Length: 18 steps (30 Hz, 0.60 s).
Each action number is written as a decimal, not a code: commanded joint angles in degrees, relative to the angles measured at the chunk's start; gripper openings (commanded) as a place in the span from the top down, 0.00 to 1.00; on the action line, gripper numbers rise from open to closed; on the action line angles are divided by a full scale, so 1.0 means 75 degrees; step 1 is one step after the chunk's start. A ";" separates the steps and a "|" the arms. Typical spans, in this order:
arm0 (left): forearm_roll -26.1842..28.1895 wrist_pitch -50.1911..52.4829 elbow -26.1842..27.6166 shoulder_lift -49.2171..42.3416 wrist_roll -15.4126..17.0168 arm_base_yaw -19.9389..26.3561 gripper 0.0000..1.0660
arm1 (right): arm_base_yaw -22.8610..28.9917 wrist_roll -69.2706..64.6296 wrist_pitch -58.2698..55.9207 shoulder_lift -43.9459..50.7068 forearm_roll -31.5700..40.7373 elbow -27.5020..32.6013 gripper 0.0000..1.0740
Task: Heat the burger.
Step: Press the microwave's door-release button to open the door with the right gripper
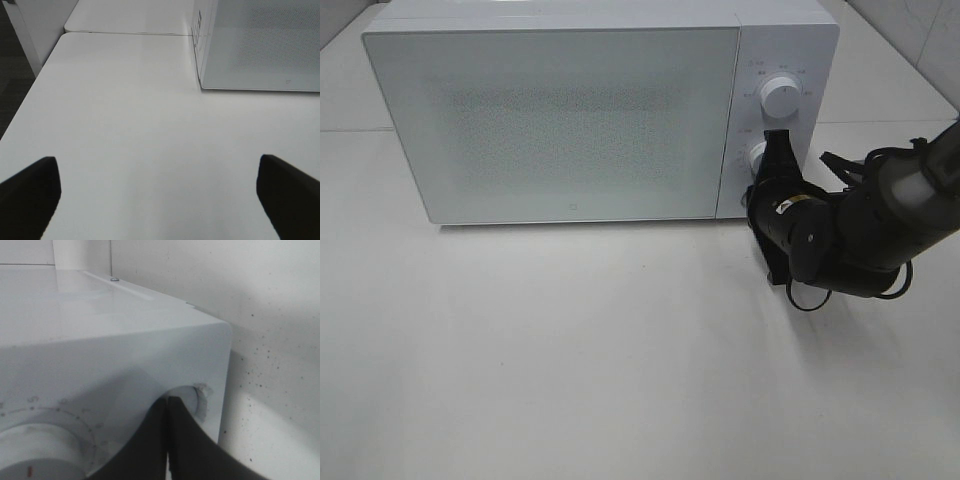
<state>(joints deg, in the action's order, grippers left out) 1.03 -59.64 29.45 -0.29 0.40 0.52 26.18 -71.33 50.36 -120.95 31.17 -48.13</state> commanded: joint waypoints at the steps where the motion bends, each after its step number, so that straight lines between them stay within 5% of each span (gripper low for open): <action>1: -0.0038 0.0046 -0.0023 -0.0130 0.0000 0.0023 0.06 | -0.0290 0.0428 0.2750 0.0183 -0.0260 -0.0802 1.00; 18: -0.0031 0.0046 -0.0023 -0.0130 0.0000 0.0023 0.06 | -0.0550 0.0558 0.2811 0.0206 -0.0313 -0.0963 1.00</action>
<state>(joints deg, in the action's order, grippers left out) 0.97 -59.64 29.45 -0.29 0.40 0.52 24.98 -68.18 47.56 -121.93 31.11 -49.79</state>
